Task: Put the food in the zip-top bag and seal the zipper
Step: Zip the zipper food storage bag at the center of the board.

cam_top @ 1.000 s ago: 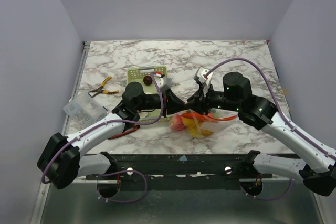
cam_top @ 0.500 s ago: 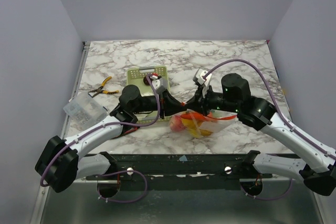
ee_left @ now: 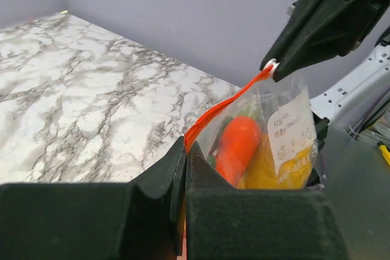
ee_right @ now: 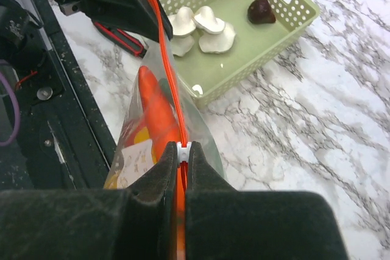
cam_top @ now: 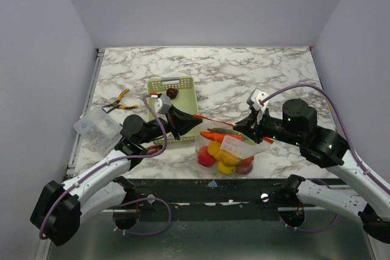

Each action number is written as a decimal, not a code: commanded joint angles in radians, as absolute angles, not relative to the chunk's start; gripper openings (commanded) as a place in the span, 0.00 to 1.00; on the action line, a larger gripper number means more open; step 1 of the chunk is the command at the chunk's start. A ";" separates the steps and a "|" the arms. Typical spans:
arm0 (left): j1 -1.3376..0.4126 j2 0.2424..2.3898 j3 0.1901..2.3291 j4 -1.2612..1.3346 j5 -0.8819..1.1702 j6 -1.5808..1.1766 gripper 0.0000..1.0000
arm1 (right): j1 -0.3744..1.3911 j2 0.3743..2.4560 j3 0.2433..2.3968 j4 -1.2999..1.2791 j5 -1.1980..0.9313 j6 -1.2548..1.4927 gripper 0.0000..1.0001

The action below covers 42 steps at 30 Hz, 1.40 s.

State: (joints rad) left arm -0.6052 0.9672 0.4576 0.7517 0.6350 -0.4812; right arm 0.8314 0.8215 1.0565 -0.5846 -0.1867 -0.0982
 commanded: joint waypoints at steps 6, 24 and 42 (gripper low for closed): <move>-0.554 0.840 0.366 0.678 0.388 -0.447 0.00 | 0.828 0.649 1.053 -0.752 -0.045 -0.144 0.00; -0.545 0.722 0.354 0.544 0.291 -0.390 0.00 | 0.828 0.509 1.043 -0.875 -0.003 -0.130 0.00; -0.762 1.178 0.721 0.413 0.499 -0.479 0.00 | 0.828 0.779 1.136 -0.594 0.382 0.247 0.75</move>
